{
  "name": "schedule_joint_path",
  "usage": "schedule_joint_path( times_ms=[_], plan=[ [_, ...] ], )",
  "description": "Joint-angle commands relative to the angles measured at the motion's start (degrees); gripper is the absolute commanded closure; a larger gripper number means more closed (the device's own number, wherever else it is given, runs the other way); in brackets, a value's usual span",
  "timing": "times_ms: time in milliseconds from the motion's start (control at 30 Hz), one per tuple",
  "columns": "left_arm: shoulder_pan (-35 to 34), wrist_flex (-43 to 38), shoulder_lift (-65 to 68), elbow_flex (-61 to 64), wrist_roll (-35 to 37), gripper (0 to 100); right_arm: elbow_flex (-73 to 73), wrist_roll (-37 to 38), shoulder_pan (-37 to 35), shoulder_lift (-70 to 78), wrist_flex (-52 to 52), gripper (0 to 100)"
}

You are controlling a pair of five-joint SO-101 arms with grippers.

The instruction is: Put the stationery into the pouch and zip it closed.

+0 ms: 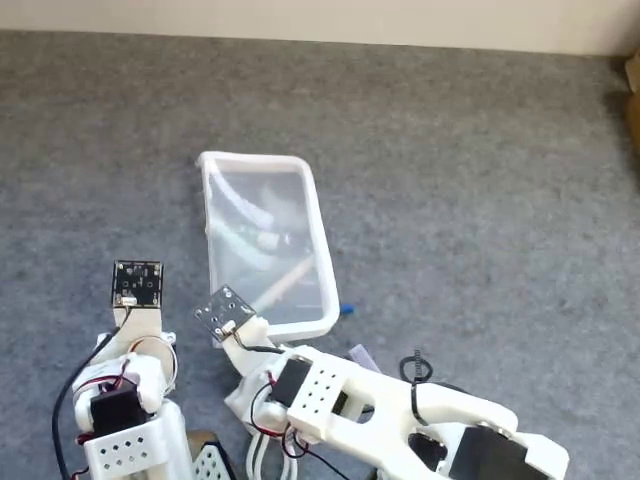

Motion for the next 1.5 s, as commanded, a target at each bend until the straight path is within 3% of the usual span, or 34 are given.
schedule_joint_path(
  times_ms=[0, 567, 667, 833, 967, 1100, 1300, 1467],
  plan=[
    [-0.66, 0.35, -0.4, 1.27, -0.44, 99, -1.98, -0.18, -0.48, 0.48, -0.22, 81.1],
    [-0.66, 0.35, -0.4, 1.27, -0.44, 99, -1.45, -0.18, -0.31, 0.75, 0.13, 81.4],
    [-0.66, 0.35, -0.4, 1.27, -0.44, 99, -1.45, 0.0, -0.13, 0.75, 0.13, 87.4],
    [-0.66, 0.35, -0.4, 1.27, -0.44, 99, -1.45, 5.98, -0.04, 0.75, 0.13, 92.4],
    [-0.66, 0.35, -0.4, 1.27, -0.44, 99, -1.45, 6.33, -0.04, 0.31, 0.22, 92.7],
    [-0.66, 0.35, -0.4, 1.27, -0.44, 99, -1.89, 9.58, 0.04, 0.22, 4.53, 99.8],
    [-0.66, 0.35, -0.4, 1.27, -0.44, 99, -1.89, 11.52, 0.04, -1.01, 6.99, 99.3],
    [-0.66, 0.35, -0.4, 1.27, -0.44, 99, -1.36, 11.52, 1.36, -10.24, 7.08, 99.3]
  ],
)
